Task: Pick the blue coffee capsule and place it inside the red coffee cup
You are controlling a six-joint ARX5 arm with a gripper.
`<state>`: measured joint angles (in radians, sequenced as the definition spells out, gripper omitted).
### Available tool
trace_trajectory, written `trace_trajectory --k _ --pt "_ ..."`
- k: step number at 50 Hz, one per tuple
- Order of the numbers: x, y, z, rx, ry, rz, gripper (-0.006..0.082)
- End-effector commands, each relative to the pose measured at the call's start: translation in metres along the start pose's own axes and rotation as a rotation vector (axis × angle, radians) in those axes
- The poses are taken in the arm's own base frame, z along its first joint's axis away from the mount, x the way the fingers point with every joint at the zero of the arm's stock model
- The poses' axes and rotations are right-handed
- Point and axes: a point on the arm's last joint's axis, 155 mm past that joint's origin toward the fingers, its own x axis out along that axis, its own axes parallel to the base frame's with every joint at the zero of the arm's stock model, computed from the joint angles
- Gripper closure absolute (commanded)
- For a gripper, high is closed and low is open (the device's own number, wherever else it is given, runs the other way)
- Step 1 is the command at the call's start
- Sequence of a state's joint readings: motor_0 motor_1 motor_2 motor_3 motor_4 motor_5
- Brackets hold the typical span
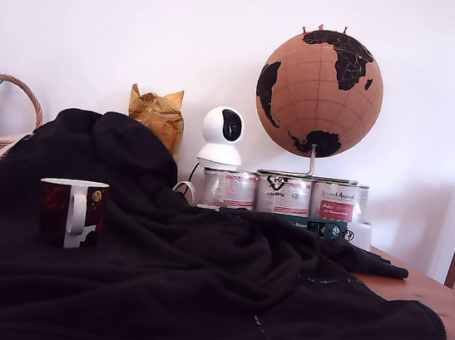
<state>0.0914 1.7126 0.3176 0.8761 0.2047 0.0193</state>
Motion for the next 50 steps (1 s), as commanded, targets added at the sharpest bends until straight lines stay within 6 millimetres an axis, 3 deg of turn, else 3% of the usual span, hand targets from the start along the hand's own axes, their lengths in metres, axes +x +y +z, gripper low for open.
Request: trace_trajectory --k 1,6,9,18,28,40,50 --pt "0.003 -0.001 0.000 0.010 -0.001 -0.004 0.0422" --pt "0.004 -0.001 0.003 0.012 -0.011 -0.004 0.0644" --pt "0.003 -0.001 0.006 0.013 -0.020 -0.004 0.0689" --pt "0.004 -0.002 0.018 0.021 -0.062 -0.010 0.0689" --pt "0.005 -0.021 0.070 -0.023 -0.227 -0.102 0.0689" --pt "0.020 -0.069 0.118 -0.026 -0.280 -0.228 0.0689" --pt "0.031 -0.112 0.132 0.020 -0.240 -0.300 0.0689"
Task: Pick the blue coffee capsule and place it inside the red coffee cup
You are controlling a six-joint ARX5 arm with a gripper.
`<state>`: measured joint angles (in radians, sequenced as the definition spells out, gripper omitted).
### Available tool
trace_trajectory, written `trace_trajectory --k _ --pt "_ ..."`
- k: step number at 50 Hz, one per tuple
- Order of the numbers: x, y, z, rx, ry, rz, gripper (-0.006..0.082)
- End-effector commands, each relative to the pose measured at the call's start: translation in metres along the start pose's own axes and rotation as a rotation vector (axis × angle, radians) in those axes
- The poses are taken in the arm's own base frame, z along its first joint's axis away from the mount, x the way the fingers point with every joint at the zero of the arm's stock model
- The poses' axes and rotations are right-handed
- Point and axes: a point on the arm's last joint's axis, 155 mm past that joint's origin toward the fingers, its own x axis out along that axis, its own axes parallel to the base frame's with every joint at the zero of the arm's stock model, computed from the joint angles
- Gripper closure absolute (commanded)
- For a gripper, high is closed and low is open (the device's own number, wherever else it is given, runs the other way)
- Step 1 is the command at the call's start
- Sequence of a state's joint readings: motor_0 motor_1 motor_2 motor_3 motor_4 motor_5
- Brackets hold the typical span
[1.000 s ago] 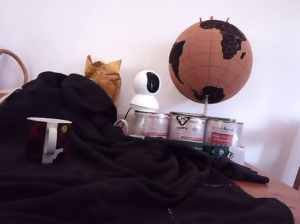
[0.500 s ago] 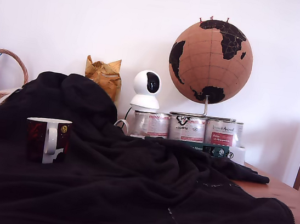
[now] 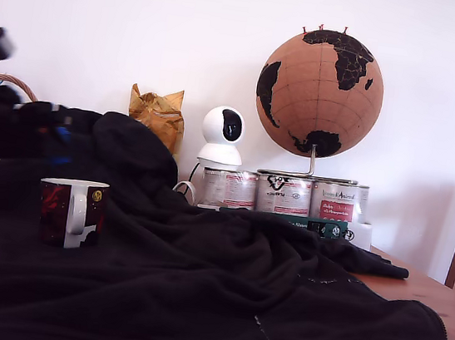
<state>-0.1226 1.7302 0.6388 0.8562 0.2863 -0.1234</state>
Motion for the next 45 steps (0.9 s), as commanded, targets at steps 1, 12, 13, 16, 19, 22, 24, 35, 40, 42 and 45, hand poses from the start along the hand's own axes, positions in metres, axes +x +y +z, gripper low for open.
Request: trace_trajectory --k 1,12,13,16,19,22,24,35,40,42,45 --pt "0.005 -0.008 0.002 0.030 0.010 -0.009 0.0689" --pt "0.012 -0.016 -0.006 0.076 0.073 -0.002 0.0689" --pt "0.012 -0.015 -0.008 0.074 0.079 -0.001 0.0689" --pt "0.012 -0.015 -0.011 0.070 0.093 0.000 0.0668" --pt "0.011 -0.012 -0.014 0.068 0.103 0.010 0.0559" --pt "0.011 -0.007 -0.015 0.067 0.108 0.037 0.0410" --pt "0.011 -0.004 -0.015 0.067 0.111 0.054 0.0340" --pt "0.012 -0.002 -0.020 0.061 0.145 0.063 0.0294" --pt "0.012 -0.003 -0.017 0.062 0.137 0.062 0.0297" --pt "0.012 -0.003 -0.013 0.064 0.130 0.061 0.0302" --pt "0.010 -0.005 -0.007 0.067 0.117 0.060 0.0328"
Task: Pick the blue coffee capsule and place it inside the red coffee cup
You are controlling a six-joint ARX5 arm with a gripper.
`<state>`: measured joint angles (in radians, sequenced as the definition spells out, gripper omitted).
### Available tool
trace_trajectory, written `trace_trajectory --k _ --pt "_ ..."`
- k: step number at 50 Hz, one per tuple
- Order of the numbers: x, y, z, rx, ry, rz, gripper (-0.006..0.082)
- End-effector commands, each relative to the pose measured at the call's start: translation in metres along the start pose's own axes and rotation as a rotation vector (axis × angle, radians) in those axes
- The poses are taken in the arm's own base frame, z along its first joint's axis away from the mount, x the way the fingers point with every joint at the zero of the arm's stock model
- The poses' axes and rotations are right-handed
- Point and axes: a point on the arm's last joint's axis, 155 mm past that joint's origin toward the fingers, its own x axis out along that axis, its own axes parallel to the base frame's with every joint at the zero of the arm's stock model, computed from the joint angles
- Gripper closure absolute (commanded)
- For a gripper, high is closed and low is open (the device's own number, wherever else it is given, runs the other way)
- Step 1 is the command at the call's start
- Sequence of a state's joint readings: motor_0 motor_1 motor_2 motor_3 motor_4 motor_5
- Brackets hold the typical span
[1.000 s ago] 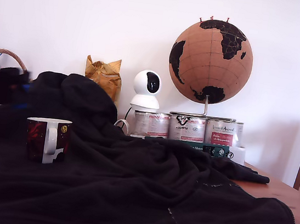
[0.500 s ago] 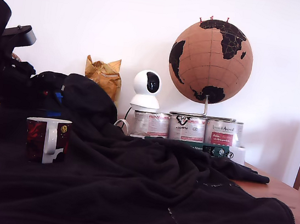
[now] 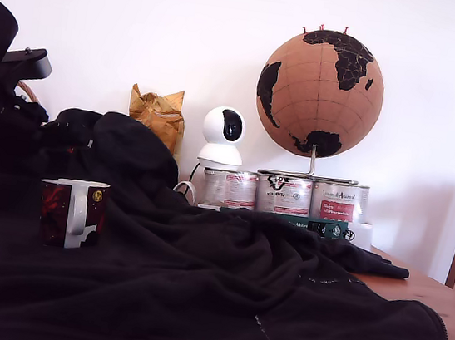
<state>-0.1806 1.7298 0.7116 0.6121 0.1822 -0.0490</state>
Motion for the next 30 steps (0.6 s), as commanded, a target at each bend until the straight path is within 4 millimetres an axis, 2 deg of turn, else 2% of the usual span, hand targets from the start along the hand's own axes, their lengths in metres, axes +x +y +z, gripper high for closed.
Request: trace_trajectory --k 1,7,13,16,24,30 --pt "-0.005 -0.001 0.023 0.013 -0.052 -0.001 0.0341" --pt "-0.016 0.000 0.037 0.013 -0.068 0.007 0.0465" --pt "-0.032 0.001 0.049 0.012 -0.068 0.015 0.0711" --pt "-0.042 0.002 0.055 0.013 -0.070 0.021 0.0791" --pt "-0.069 0.004 0.075 0.025 -0.088 0.052 0.0790" --pt "-0.088 0.008 0.075 0.015 -0.060 0.086 0.0790"
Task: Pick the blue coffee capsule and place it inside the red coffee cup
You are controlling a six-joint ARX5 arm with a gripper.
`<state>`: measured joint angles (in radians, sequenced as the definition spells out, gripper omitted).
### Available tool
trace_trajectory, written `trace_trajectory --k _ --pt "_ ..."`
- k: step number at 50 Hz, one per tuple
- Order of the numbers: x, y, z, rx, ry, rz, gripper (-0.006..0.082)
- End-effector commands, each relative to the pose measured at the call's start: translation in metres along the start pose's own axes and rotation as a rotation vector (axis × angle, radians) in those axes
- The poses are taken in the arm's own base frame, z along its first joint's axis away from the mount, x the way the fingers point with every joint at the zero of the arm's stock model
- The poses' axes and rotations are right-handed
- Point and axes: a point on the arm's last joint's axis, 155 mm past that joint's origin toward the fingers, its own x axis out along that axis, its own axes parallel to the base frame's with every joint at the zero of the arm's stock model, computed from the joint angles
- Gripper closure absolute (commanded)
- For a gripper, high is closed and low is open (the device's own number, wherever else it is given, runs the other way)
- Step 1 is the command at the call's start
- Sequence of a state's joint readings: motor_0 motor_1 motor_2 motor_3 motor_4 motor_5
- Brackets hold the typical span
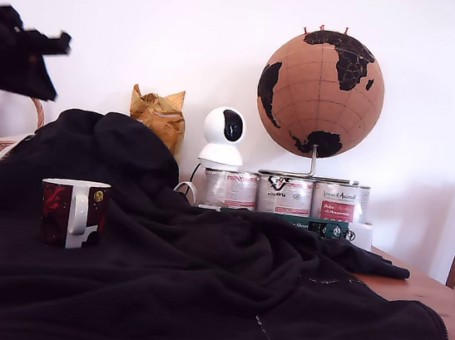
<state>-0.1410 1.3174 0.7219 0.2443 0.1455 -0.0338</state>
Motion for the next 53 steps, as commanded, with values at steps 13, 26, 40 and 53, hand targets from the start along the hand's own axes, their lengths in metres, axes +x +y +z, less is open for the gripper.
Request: trace_trajectory --k 13,26,40,53 --pt "-0.030 0.013 -0.003 0.001 0.061 0.068 0.0790" --pt "-0.057 0.017 0.006 0.004 0.040 0.114 0.0790" --pt "-0.090 0.020 0.004 0.020 -0.011 0.159 0.0790" --pt "-0.112 0.016 0.002 0.020 -0.049 0.159 0.0790"
